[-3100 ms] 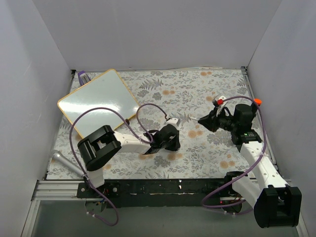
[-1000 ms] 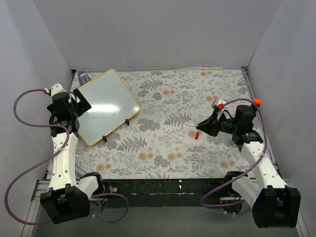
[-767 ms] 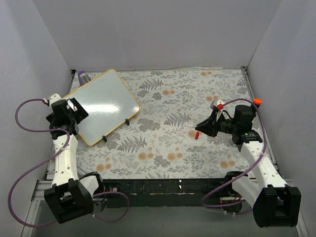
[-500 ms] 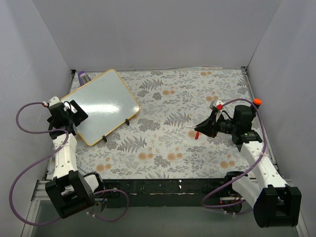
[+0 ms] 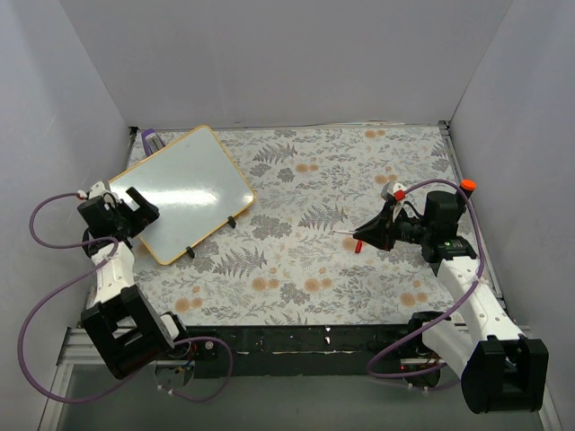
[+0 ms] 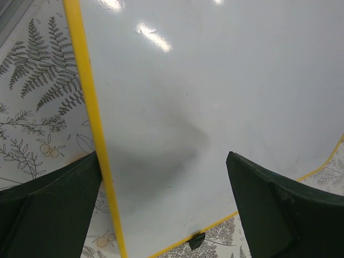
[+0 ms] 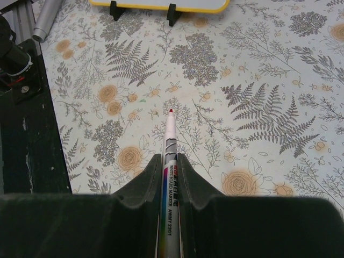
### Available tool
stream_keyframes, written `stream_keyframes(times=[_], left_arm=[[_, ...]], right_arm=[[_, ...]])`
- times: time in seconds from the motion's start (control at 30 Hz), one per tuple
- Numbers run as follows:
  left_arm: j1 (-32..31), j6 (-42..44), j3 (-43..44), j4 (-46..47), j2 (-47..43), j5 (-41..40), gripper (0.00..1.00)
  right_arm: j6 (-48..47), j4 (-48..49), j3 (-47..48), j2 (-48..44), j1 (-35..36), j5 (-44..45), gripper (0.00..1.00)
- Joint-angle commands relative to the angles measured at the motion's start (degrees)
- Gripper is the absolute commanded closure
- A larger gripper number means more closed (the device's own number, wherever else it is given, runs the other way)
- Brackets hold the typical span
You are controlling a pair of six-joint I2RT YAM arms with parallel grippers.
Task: Write a sentence on the whiteboard
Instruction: Pick up the whiteboard from the whiteboard stand.
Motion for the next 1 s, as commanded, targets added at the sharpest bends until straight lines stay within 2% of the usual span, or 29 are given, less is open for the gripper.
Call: stream_keyframes(times=[0.0, 0.2, 0.23, 0.3, 0.37, 0.67, 0.87, 0.9, 0.93, 0.97], left_arm=[[1.6, 2.5, -3.5, 6.4, 1.2, 9.3, 0.02], [3.4, 3.2, -6.9, 14.1, 2.2, 18.1, 0.05], [3.4, 3.3, -6.7, 15.4, 2.4, 19.5, 0.11], [3.4, 3.5, -6.3, 16.2, 2.8, 23.1, 0.12], [3.4, 3.6, -6.2, 17.6, 3.7, 27.0, 0.19], [4.1, 2.9, -5.4, 22.6, 7.9, 31.7, 0.23], [4.4, 1.9, -4.7, 24.1, 9.1, 34.5, 0.46], [4.4, 1.8, -4.5, 24.3, 9.1, 34.7, 0.54], [4.5, 1.7, -4.2, 24.2, 8.9, 34.9, 0.86], [4.7, 1.7, -4.1, 24.3, 8.8, 35.3, 0.94]], right_arm=[[-0.5, 0.3, 2.0, 0.2, 0.3, -1.9, 0.99], [-0.5, 0.3, 1.9, -0.1, 0.3, -1.8, 0.99], [-0.5, 0.4, 1.9, -0.1, 0.3, -1.8, 0.99], [-0.4, 0.4, 1.9, 0.0, 0.3, -1.9, 0.99], [-0.4, 0.4, 1.9, 0.0, 0.3, -1.9, 0.99], [-0.4, 0.5, 1.9, 0.0, 0.3, -1.9, 0.99], [-0.4, 0.6, 1.8, 0.3, 0.4, -1.9, 0.99], [-0.4, 0.6, 1.8, 0.3, 0.3, -2.0, 0.99], [-0.4, 0.6, 1.8, 0.3, 0.3, -2.0, 0.99], [-0.4, 0.6, 1.8, 0.3, 0.4, -2.1, 0.99]])
